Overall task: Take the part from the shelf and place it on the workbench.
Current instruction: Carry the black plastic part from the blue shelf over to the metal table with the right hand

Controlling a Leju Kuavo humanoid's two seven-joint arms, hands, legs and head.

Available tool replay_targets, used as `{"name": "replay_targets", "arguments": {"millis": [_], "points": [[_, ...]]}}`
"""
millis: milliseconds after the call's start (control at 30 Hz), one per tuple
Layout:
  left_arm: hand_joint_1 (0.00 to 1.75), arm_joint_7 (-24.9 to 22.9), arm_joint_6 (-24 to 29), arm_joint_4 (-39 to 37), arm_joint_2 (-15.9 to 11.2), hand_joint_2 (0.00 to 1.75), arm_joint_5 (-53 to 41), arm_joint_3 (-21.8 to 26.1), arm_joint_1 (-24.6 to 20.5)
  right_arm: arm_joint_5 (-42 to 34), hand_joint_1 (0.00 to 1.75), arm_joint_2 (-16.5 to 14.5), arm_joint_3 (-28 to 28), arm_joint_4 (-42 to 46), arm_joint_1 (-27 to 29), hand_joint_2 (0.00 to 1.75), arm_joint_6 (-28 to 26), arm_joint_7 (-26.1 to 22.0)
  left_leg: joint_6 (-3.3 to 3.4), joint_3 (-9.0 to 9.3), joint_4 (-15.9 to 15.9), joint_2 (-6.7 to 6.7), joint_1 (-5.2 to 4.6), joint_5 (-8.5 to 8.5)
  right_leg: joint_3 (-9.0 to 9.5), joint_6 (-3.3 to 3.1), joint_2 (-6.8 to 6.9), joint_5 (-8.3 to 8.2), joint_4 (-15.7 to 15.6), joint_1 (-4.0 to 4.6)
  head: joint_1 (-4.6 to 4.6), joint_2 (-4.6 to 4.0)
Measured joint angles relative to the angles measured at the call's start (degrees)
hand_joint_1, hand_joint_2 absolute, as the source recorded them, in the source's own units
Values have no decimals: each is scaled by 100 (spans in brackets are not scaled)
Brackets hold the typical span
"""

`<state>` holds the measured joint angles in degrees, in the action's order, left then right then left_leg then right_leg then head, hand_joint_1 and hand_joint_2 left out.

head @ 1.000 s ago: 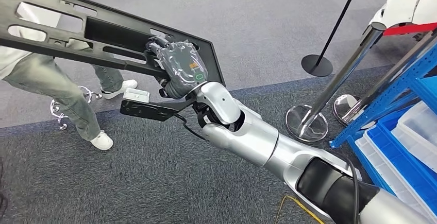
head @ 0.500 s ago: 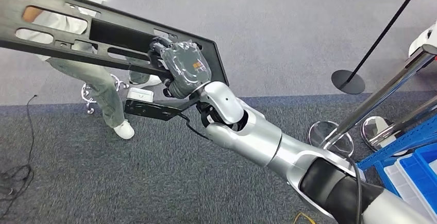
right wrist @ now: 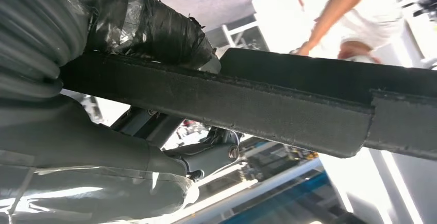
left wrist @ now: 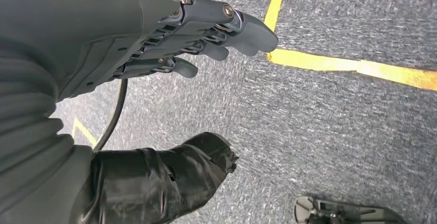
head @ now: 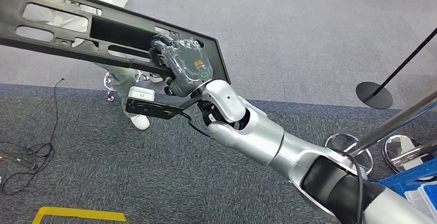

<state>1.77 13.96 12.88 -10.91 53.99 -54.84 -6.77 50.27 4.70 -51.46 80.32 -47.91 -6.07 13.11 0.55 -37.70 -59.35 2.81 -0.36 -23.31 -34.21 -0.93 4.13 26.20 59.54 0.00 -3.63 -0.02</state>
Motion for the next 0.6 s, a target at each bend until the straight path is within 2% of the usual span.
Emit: {"name": "replay_targets", "arguments": {"millis": [33,100,167,233,267,300,333,367,400,467,533,600], "points": [[0,7,-2,-1,-1,175,0,1,-5,2,175,7,1,11,-5,175,9,1,32,23,59,7,-32,-22,7,25,43,11,-5,6,-2,0],[0,22,-5,-1,-2,175,0,1,3,6,175,16,1,28,-6,175,28,5,92,41,98,-117,-28,-5,30,88,114,43,-14,1,-5,0],[0,40,-6,-1,-3,175,0,1,13,11,175,27,1,39,-11,175,38,10,154,96,158,-221,-1,17,-20,146,-41,177,159,-17,-10,0],[0,61,-7,-1,-3,175,1,2,4,17,175,52,1,50,-12,175,42,11,212,127,181,-319,11,25,-302,161,-305,477,756,-31,-19,0],[0,68,-9,-1,-3,175,1,3,-2,20,175,68,1,53,-4,175,43,12,234,127,178,-374,9,23,-504,160,-371,623,1132,-31,-21,0],[0,73,-14,-1,-2,175,2,3,-5,20,175,86,1,55,12,175,46,15,239,126,172,-438,8,20,-670,162,-397,697,1419,-32,-23,0],[0,74,-19,-1,-2,175,2,3,-4,20,175,102,1,55,27,175,50,19,237,125,163,-506,8,16,-759,164,-406,670,1534,-35,-24,0],[0,74,-25,-1,0,175,2,3,-1,20,175,115,1,57,37,175,55,24,230,124,146,-578,10,10,-738,163,-416,535,1427,-41,-25,0],[0,74,-28,-1,3,175,2,3,2,21,175,125,1,63,42,175,59,27,217,122,121,-649,15,-1,-617,156,-450,328,1128,-49,-26,0],[0,74,-32,-1,10,175,2,3,1,22,175,137,1,80,40,175,61,27,173,94,46,-774,25,-37,-293,142,-654,2,407,-75,-21,0],[0,75,-32,-1,12,175,2,3,-5,25,175,145,1,101,38,175,61,25,114,45,5,-874,39,-50,-146,127,-774,-65,97,-74,-19,0],[0,75,-31,-1,9,175,2,3,14,26,175,152,1,119,36,175,61,26,46,20,22,-969,62,-33,-126,81,-681,-76,69,-53,-21,0]]}}
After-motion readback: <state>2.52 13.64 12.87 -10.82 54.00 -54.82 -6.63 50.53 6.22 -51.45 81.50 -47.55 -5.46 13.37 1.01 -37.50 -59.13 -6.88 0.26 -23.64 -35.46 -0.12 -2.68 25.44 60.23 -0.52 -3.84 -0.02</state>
